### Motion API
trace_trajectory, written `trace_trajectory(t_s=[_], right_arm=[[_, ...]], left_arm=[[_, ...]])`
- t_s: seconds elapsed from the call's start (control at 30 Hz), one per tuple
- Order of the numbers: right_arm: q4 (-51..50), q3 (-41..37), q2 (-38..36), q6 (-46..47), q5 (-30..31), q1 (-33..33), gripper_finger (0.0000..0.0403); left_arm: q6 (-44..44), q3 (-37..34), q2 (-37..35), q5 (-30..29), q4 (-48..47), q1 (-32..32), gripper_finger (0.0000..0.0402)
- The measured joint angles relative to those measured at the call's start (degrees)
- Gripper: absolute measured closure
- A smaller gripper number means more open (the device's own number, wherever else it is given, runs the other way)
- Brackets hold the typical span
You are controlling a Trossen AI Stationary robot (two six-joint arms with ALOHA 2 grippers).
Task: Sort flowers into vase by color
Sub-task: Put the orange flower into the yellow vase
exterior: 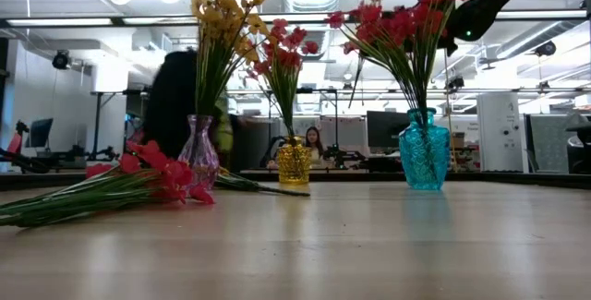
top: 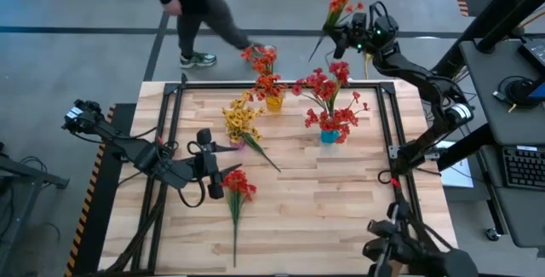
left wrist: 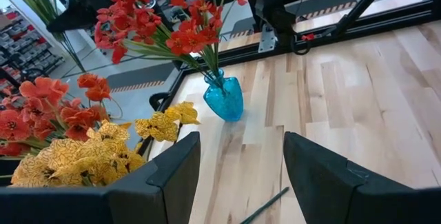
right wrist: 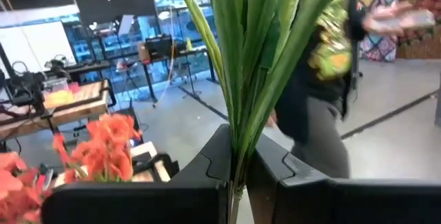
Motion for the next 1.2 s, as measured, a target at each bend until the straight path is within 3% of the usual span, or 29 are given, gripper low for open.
trace_trajectory(t_s=[0.2, 0.43, 0.83, 1.2], right_arm=[[-0.41, 0.52, -0.22, -0.7, 3.15, -0.46, 0.0385], [0.76, -5.37, 0.27, -3.41, 3.09, -0.73, 0.0385], [30.07, -21.04, 0.34, 6.17, 2.46, -0.6, 0.0385], [32.91, -20.87, 0.38, 4.02, 2.45, 1.96, 0.0385]], left_arm=[[-0.01, -0.15, -0.01, -0.01, 0.07, 0.0, 0.021], [-0.2, -0.9, 0.02, -2.9, -0.19, 0.0, 0.021], [5.74, 3.58, 0.84, -4.99, 1.6, 0.0, 0.021], [9.53, 3.91, 1.48, -5.82, 2.56, 0.0, 0.021]])
